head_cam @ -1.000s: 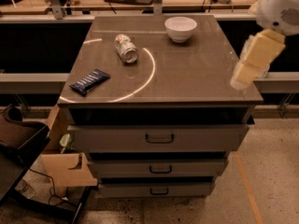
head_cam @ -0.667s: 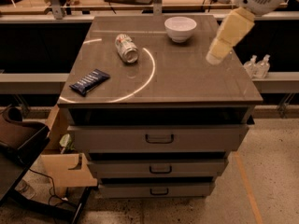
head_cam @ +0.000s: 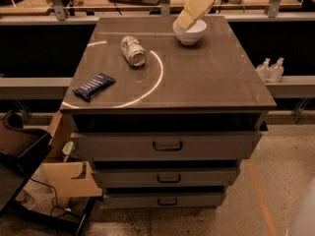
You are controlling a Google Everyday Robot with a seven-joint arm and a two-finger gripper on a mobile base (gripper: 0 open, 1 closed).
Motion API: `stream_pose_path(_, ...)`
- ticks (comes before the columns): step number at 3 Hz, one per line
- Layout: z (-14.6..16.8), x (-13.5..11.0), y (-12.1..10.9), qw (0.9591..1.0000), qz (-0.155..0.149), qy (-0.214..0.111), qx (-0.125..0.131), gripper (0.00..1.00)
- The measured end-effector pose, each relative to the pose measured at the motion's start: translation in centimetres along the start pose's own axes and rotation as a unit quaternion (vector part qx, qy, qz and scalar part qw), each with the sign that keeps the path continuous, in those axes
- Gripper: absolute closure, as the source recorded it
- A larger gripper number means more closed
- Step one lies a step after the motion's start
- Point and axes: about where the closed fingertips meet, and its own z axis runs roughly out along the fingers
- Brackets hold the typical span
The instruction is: Place 7up can upright
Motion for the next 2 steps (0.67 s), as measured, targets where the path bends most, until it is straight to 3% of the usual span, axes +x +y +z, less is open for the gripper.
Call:
stream_pose_path(1,0.0,0.0,0.0,1.0000,0.000,0.000,0.000,0.00)
stream_pose_path(2,2.2,-1.4,0.3,0.9999,0.010,0.010,0.000,0.00)
